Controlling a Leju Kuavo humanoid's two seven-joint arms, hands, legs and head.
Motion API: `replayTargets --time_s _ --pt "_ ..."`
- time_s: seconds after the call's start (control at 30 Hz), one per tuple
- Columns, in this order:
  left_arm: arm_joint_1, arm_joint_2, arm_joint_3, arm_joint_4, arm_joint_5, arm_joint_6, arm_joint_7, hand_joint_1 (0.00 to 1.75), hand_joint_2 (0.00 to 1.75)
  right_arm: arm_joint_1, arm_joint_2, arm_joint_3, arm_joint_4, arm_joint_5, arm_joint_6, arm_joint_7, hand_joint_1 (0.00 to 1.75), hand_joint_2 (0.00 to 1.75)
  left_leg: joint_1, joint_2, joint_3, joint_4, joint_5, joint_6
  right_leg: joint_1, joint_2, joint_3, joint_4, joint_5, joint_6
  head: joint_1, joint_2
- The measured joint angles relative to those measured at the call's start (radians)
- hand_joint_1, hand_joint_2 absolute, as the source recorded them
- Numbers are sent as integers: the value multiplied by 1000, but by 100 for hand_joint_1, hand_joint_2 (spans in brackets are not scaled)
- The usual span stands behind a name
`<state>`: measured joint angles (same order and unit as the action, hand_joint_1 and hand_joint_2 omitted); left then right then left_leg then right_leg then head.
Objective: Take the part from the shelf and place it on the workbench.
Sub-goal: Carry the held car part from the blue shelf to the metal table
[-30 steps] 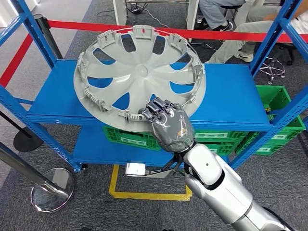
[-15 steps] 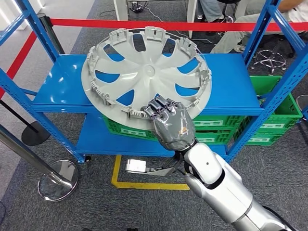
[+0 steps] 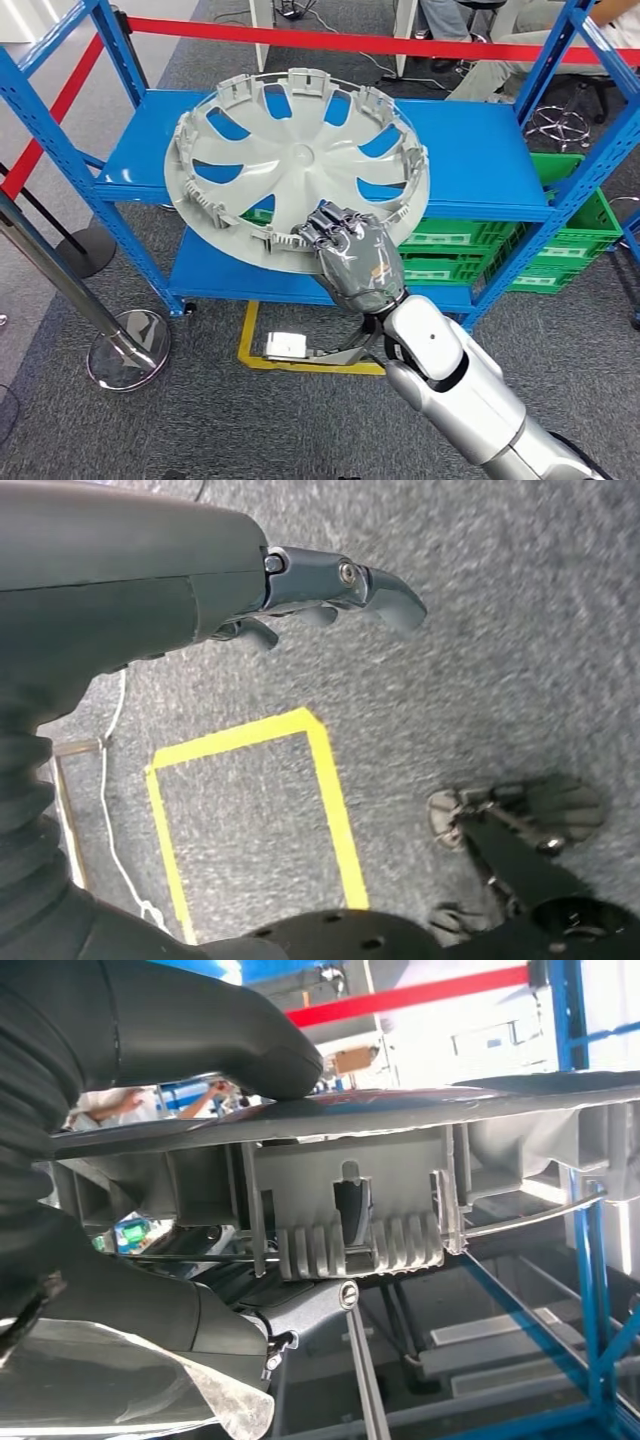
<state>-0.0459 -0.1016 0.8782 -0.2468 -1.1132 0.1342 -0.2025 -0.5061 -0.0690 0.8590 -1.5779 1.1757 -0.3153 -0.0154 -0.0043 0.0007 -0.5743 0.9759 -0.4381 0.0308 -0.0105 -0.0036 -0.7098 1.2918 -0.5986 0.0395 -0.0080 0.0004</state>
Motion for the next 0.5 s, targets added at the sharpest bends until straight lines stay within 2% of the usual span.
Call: replayTargets --time_s 0.03,0.07,0.1,0.13,0.17,0.2,0.23,0.27,0.3,0.33,0.37,0.43,0.47,0.5 --pt "0 0 0 0 0 0 0 0 175 0 0 0 1 -1 1 0 175 175 -1 0 -14 4 9 -1 0 0 22 -10 23 -1 0 0" --pt "0 0 0 0 0 0 0 0 175 0 0 0 2 -3 3 0 175 175 -1 -1 -28 8 17 -3 0 0 62 -55 52 -4 0 0" --pt "0 0 0 0 0 -1 1 0 175 -1 0 0 3 -4 4 0 175 175 -2 -1 -42 13 24 -6 1 1 111 -123 68 -7 0 0" --pt "-1 0 0 0 0 -1 1 0 175 -3 1 0 3 -5 4 0 175 175 -3 -2 -53 18 31 -10 2 1 162 -198 71 -10 -1 0" --pt "-1 0 0 0 0 -1 1 0 175 -4 1 -1 3 -6 5 0 175 175 -4 -2 -63 21 41 -14 3 2 198 -256 66 -12 -1 0" --pt "-1 0 0 0 0 -1 1 0 175 -6 2 -1 3 -5 5 -1 175 175 -5 -2 -70 22 51 -19 5 3 217 -291 57 -13 -1 0" --pt "-1 0 0 0 0 -1 2 0 175 -7 2 -1 4 -5 5 -1 175 175 -5 -3 -76 22 61 -23 7 4 221 -305 58 -15 -2 0" --pt "0 2 0 0 0 -1 3 0 175 -8 2 -1 5 -5 5 -1 175 175 -4 -3 -81 22 67 -28 5 2 211 -304 66 -21 0 0" --pt "0 3 0 0 0 -1 3 0 175 -9 2 -1 6 -5 5 -1 175 175 -3 -4 -87 27 59 -34 4 0 204 -305 75 -28 -1 0" --pt "1 4 0 0 0 -1 4 0 175 -11 3 -1 7 -4 6 0 175 175 -1 -5 -96 47 33 -40 2 -2 194 -306 85 -38 -3 0" --pt "2 5 -1 0 0 -1 5 0 175 -12 3 -1 9 -4 6 0 175 175 1 -5 -108 88 -12 -46 0 -4 184 -307 96 -46 -5 0" --pt "2 5 -1 0 0 -1 7 0 175 -13 4 -1 12 -4 6 0 175 175 6 -5 -136 213 -108 -57 1 -5 161 -304 116 -52 -10 0" --pt "1 5 -2 0 0 -1 8 0 175 -13 4 0 13 -4 6 0 175 175 9 -5 -143 272 -135 -60 1 -6 147 -301 125 -52 -10 0" --pt "0 6 -2 0 0 -1 8 0 175 -13 4 0 14 -4 6 0 175 175 11 -5 -138 304 -138 -62 1 -7 132 -296 133 -51 -11 0"
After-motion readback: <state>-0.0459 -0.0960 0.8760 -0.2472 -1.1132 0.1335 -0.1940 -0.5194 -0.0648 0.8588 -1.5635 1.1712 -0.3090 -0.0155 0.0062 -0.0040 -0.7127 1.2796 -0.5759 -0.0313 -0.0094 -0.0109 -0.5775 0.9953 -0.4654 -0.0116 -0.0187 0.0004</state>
